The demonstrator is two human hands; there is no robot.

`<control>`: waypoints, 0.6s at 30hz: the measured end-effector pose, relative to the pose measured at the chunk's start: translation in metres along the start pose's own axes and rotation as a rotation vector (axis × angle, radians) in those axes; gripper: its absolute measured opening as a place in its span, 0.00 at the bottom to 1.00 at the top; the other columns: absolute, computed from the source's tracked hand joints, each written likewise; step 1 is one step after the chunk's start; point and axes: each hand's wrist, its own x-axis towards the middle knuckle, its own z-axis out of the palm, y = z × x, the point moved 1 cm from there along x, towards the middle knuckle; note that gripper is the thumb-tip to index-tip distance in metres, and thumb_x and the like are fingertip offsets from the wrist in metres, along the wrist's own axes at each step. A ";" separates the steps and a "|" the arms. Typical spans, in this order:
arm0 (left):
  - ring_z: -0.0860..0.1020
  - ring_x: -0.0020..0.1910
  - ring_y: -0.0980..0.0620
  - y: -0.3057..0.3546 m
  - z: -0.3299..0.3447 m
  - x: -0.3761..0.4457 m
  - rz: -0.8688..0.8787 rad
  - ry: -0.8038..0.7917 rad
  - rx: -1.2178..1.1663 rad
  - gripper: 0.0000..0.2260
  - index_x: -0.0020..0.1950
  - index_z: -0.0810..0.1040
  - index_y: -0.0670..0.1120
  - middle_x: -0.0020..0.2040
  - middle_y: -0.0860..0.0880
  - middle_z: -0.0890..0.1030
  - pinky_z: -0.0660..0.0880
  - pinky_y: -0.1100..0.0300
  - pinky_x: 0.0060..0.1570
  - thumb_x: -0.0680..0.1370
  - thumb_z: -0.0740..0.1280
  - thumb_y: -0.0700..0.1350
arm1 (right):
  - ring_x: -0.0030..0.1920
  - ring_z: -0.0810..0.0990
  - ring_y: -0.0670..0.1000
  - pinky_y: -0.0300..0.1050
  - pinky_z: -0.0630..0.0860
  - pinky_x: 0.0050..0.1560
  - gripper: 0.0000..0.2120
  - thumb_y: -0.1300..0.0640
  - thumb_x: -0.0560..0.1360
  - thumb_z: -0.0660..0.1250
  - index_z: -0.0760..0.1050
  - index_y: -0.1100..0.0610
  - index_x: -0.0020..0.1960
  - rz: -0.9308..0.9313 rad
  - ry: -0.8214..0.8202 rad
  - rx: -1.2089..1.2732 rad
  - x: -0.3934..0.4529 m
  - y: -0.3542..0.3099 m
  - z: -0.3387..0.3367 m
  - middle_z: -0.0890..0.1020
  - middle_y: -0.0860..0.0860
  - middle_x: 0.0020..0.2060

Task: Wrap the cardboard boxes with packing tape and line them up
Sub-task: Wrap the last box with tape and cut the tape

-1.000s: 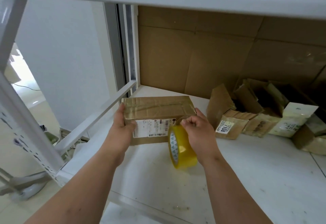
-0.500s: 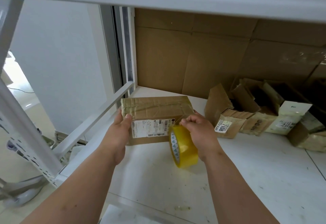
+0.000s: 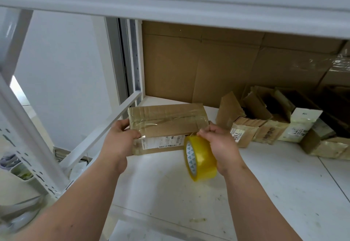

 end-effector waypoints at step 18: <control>0.75 0.56 0.48 -0.014 -0.023 -0.007 0.146 0.176 0.024 0.14 0.61 0.68 0.53 0.57 0.53 0.75 0.73 0.54 0.51 0.79 0.62 0.38 | 0.48 0.78 0.45 0.46 0.75 0.53 0.10 0.68 0.74 0.69 0.78 0.62 0.35 -0.081 -0.110 0.030 -0.039 0.003 -0.001 0.79 0.43 0.49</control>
